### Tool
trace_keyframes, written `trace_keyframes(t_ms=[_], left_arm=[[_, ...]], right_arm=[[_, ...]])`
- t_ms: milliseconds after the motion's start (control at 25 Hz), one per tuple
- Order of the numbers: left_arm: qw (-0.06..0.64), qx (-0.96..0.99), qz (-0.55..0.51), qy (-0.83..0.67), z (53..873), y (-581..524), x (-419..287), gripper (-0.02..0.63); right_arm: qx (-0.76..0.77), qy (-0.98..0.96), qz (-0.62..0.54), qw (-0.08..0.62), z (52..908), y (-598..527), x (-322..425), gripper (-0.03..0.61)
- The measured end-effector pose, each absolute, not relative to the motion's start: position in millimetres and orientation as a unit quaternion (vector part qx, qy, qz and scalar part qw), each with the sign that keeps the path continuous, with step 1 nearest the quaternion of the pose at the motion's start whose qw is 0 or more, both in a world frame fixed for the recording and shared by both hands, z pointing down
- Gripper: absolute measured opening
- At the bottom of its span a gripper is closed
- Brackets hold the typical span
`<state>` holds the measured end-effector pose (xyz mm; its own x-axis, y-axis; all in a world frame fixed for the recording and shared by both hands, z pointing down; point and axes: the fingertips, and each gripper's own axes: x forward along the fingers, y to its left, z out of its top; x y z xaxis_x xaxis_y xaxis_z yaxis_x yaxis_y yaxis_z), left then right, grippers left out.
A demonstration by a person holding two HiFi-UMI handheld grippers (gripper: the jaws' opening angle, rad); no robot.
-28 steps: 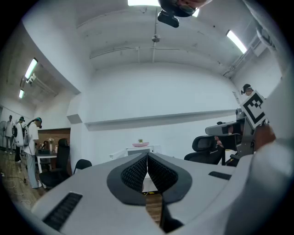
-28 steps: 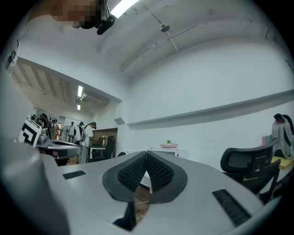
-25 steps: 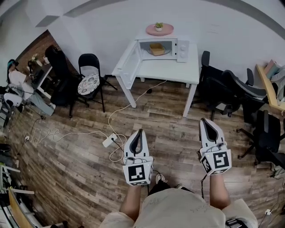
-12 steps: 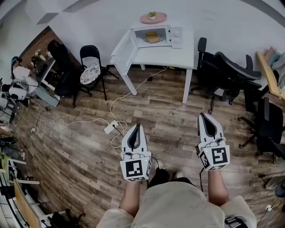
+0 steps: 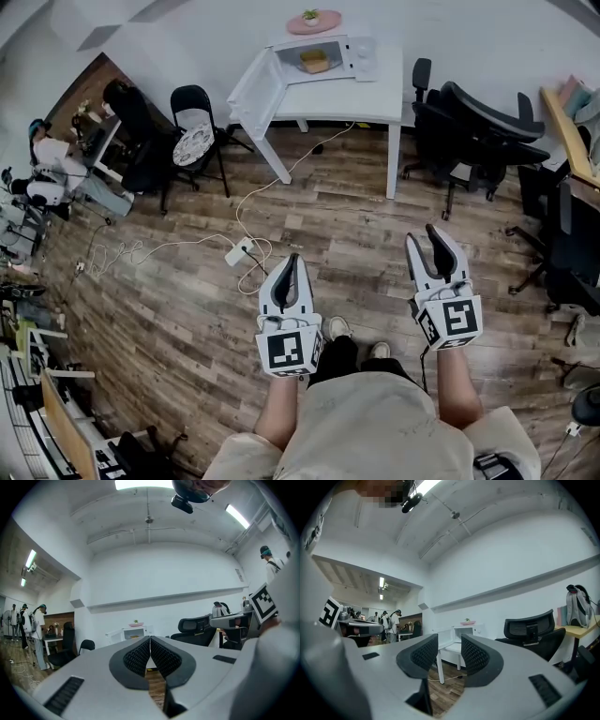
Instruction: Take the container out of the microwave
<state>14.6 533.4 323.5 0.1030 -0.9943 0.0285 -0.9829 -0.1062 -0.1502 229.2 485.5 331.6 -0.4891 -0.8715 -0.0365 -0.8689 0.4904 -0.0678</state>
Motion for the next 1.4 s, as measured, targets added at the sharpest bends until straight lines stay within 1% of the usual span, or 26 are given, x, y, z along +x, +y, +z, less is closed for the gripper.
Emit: trace_keyframes(t_ms=[200,440,560,1400], left_arm=[[0.047,-0.743,-0.058,0.666,325,535,19,0.01],[0.039,-0.737,-0.077,0.67,342,523,7,0.009],[0.035,-0.736,-0.068,0.672,347,508,-1,0.009],[0.031,-0.755,-0.051,0.653,351,341,-78,0.009]], right_arm=[[-0.504,0.862,-0.026,0.048,334,489,236,0.175],[-0.486,0.873,-0.016,0.026,338,481,217,0.175],[-0.487,0.873,-0.009,0.016,339,470,211,0.175],[-0.496,0.868,0.0,-0.009,337,311,127,0.173]])
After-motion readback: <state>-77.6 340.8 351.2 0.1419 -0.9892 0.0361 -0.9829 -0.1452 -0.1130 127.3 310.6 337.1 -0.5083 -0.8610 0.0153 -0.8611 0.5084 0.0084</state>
